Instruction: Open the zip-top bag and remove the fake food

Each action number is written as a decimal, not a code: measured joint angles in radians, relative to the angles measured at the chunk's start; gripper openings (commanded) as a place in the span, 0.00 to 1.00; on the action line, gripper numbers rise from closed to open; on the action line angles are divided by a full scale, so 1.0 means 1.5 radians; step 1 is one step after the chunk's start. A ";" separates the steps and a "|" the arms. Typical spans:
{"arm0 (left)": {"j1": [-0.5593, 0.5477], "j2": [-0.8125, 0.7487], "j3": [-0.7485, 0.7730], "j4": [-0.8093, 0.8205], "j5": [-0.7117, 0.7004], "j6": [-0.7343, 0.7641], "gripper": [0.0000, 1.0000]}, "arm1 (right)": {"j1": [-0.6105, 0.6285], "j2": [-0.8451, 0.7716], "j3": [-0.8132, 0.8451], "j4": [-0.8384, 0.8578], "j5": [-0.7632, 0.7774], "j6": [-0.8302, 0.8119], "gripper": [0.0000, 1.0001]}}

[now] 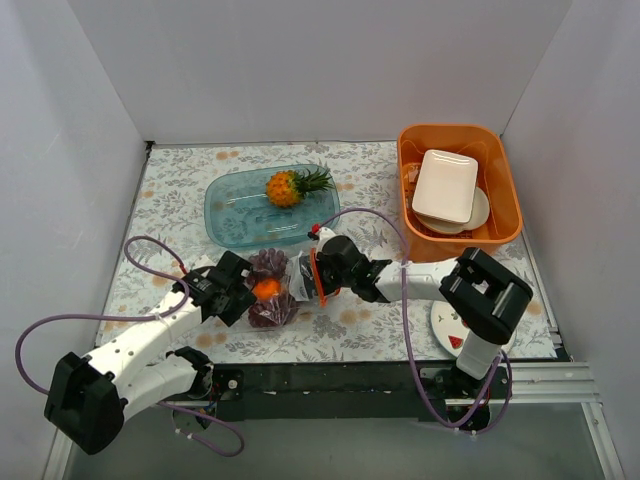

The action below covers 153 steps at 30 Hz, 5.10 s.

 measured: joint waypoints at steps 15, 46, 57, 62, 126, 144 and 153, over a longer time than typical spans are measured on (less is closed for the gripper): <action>0.000 0.022 -0.032 0.077 0.025 0.020 0.00 | 0.000 0.053 0.000 0.073 -0.035 0.039 0.47; 0.000 0.041 -0.012 0.048 0.005 0.008 0.00 | 0.002 -0.080 -0.039 0.015 0.048 0.042 0.03; 0.000 0.033 -0.007 0.029 -0.002 0.001 0.00 | 0.002 -0.109 -0.043 -0.028 0.069 0.033 0.03; 0.000 0.028 0.006 0.007 -0.019 -0.001 0.00 | 0.001 -0.133 -0.064 -0.035 0.082 0.025 0.03; -0.128 -0.037 0.009 -0.004 0.077 -0.013 0.28 | -0.052 -0.067 0.018 -0.060 0.030 -0.005 0.02; -0.128 0.064 -0.010 -0.001 0.066 -0.017 0.00 | -0.062 -0.026 0.079 -0.081 0.033 0.004 0.01; -0.128 0.075 0.019 -0.055 0.040 -0.020 0.00 | -0.078 -0.026 0.080 -0.085 0.033 0.004 0.01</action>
